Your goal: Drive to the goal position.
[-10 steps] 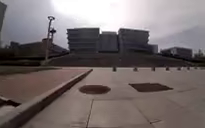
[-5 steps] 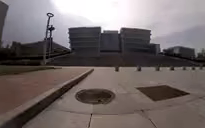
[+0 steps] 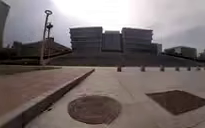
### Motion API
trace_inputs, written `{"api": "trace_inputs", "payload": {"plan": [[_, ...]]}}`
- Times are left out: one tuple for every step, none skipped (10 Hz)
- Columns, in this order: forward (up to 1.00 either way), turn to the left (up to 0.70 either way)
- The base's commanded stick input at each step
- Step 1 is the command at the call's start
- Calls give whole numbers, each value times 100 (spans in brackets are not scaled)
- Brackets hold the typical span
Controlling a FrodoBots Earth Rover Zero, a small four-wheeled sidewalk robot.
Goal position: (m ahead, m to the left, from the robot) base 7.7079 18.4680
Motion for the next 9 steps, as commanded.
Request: {"api": "trace_inputs", "payload": {"plan": [[100, 0], [100, 0], [100, 0], [100, 0], [100, 0], [100, 0], [100, 0], [100, 0], [100, 0]]}}
